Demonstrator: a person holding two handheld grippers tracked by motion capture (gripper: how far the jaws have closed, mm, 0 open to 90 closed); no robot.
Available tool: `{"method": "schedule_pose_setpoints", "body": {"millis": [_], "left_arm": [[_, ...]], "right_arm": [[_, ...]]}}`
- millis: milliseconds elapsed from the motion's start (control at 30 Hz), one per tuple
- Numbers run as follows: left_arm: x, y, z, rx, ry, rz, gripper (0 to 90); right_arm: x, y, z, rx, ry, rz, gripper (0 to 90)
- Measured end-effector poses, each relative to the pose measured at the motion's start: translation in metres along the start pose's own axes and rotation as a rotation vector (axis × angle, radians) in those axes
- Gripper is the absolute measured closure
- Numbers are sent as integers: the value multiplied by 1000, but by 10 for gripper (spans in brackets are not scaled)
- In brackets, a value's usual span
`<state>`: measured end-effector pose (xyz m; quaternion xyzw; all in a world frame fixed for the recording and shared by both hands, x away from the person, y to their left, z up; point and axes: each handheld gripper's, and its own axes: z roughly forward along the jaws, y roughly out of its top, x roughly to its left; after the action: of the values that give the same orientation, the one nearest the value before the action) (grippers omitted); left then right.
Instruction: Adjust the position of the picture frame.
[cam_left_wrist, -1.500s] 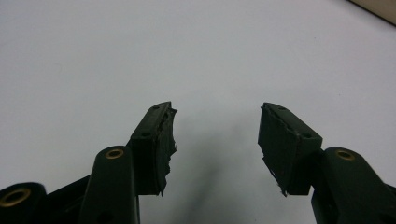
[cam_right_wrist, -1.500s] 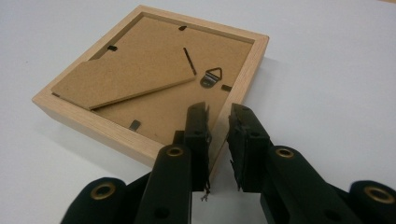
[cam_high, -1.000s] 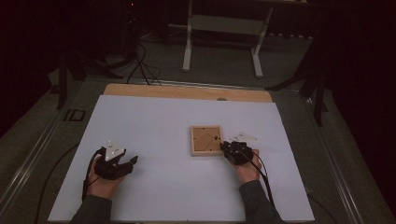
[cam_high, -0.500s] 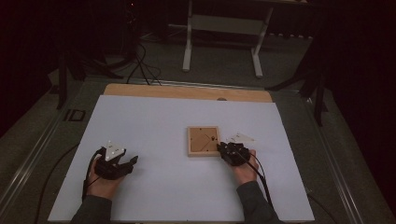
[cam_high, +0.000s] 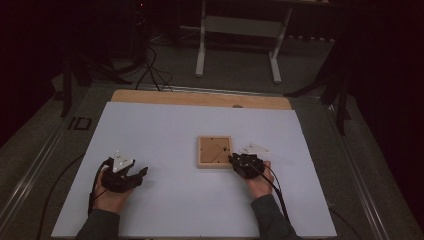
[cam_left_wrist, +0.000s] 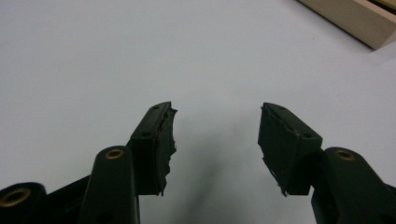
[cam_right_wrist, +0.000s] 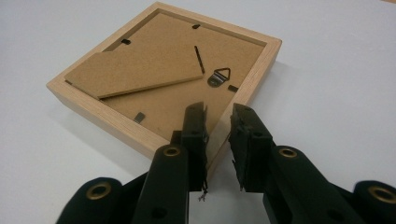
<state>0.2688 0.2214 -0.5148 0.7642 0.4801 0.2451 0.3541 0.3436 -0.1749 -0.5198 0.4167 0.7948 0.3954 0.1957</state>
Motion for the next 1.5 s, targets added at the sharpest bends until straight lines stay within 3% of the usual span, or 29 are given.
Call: {"method": "schedule_pose_setpoints", "body": {"millis": [967, 1500], "left_arm": [[0, 0, 0, -2, -2, 2, 451], [0, 1, 0, -3, -2, 2, 452]], "right_arm": [[25, 10, 14, 2, 41, -35, 743], [39, 15, 24, -10, 67, -27, 739]]}}
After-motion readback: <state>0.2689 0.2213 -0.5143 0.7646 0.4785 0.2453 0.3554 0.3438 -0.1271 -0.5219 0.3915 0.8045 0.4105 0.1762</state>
